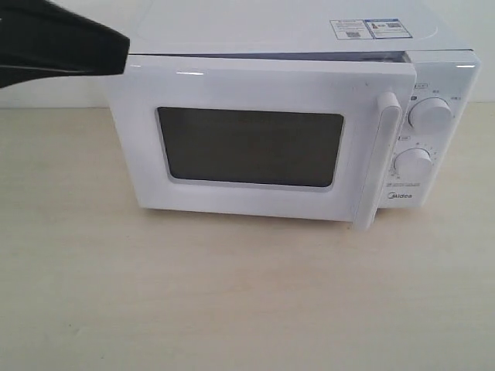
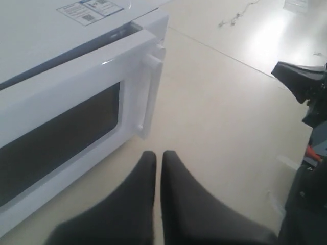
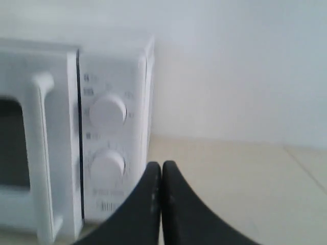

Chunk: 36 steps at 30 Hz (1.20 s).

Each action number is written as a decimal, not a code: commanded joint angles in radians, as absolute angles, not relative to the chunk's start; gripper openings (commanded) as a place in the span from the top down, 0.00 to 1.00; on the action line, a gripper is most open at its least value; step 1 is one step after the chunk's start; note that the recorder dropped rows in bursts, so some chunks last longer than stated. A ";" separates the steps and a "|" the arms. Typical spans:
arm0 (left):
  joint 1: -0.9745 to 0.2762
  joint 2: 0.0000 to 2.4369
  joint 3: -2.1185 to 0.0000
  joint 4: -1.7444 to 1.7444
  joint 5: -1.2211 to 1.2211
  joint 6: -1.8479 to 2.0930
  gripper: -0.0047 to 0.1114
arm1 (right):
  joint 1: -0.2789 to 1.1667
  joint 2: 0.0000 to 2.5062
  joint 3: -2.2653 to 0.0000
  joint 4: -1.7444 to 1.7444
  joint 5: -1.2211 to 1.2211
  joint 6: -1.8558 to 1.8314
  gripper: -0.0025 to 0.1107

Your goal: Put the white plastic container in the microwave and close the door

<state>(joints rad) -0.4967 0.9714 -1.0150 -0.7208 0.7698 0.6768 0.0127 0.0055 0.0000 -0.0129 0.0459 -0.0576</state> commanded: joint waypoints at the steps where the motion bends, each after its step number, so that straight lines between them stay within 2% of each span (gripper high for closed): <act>1: -0.501 0.882 -1.018 -0.729 0.813 0.628 0.92 | 0.009 0.000 0.000 0.012 -0.272 -0.027 0.98; 4: -0.501 0.829 -1.018 -0.729 0.836 0.618 0.92 | 0.009 0.000 0.000 0.012 -0.387 -0.027 0.98; 7: -0.501 0.778 -1.018 -0.729 0.841 0.618 0.92 | 0.009 0.000 0.000 0.043 -0.620 0.077 0.98; 9: -0.501 0.742 -1.018 -0.729 0.841 0.616 0.92 | 0.009 0.000 -0.050 0.028 -0.658 0.119 0.98; 14: -0.501 0.667 -1.018 -0.729 0.837 0.594 0.92 | 0.009 0.000 -0.389 -0.245 -0.270 0.166 0.98; 23: -0.499 0.593 -1.018 -0.722 0.837 0.565 0.92 | 0.009 0.243 -0.871 -0.206 0.283 0.233 0.98; 27: -0.499 0.571 -1.018 -0.722 0.838 0.552 0.92 | 0.009 0.337 -0.980 -0.090 0.531 0.230 0.98; 31: -0.499 0.550 -1.018 -0.722 0.840 0.552 0.92 | 0.009 0.426 -1.018 0.203 0.753 0.215 0.98; 36: -0.499 0.545 -1.018 -0.722 0.873 0.546 0.92 | 0.009 0.476 -1.018 0.300 0.772 0.208 0.98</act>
